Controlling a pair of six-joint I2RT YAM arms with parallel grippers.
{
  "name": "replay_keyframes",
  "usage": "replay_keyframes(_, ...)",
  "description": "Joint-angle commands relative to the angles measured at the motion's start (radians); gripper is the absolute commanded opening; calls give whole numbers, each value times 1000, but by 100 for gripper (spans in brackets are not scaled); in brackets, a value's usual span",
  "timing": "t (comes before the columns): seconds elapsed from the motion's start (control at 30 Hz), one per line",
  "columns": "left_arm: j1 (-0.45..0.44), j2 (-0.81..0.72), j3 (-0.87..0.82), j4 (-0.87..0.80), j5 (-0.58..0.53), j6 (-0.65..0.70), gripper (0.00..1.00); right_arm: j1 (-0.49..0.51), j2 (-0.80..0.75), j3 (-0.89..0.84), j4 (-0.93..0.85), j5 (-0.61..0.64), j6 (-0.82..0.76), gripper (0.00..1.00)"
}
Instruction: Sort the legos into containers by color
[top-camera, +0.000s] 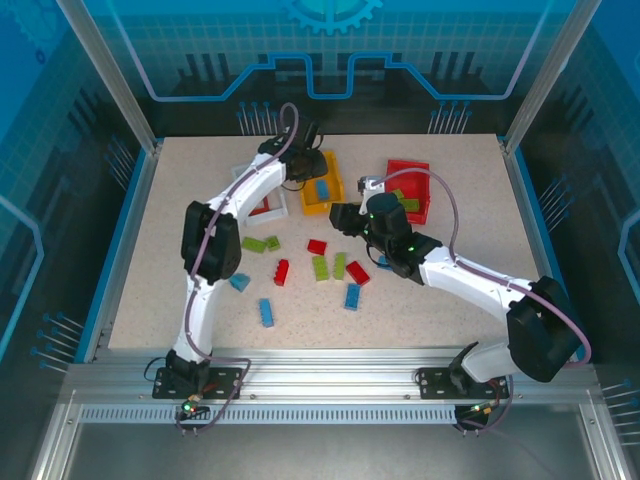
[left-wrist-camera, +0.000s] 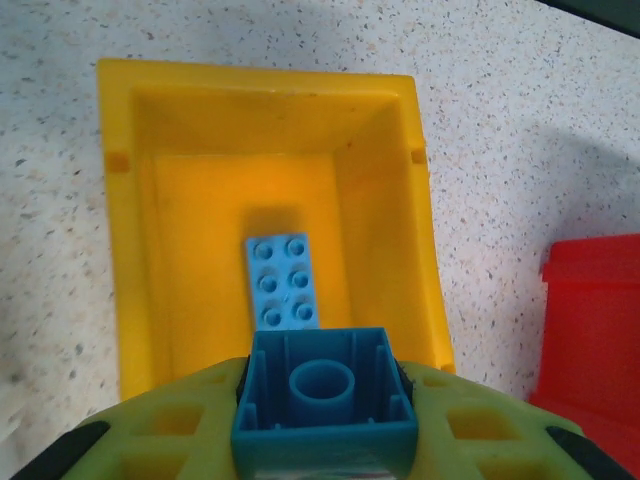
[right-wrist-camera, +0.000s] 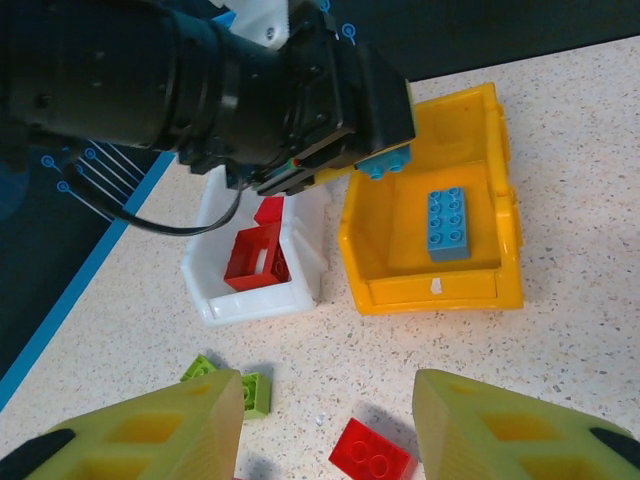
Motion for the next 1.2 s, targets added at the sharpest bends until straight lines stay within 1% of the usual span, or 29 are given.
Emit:
replay_keyframes(0.0,-3,73,95,-82,6,47,33,-6,-16,30,-6,23,17,49)
replay_keyframes(0.1,-4,107,133,-106,-6,43,34,-8,-15,31,-19,27,17,50)
replay_keyframes(0.47,-30,128,132,-154,-40,40,37,-10,-11,56,-69,25,26,51)
replay_keyframes(0.6,-31,133,131,-171,-38,38,42,-13,-14,57,-84,26,31,52)
replay_keyframes(0.67,-34,127,131,-178,-40,36,46,-13,-17,58,-89,25,32,52)
replay_keyframes(0.73,-35,110,130,-180,-40,35,51,-16,-18,61,-99,25,29,53)
replay_keyframes(0.83,-43,77,130,-183,-48,33,56,-19,-23,71,-120,24,21,54)
replay_keyframes(1.0,-49,-4,108,-184,-53,16,56,-22,-44,71,-145,32,8,54)
replay_keyframes(1.1,-54,-87,55,-155,-50,-3,55,-26,-66,60,-154,41,-7,54)
replay_keyframes(1.17,-60,-148,4,-129,-44,-29,53,-30,-81,52,-165,46,-14,54)
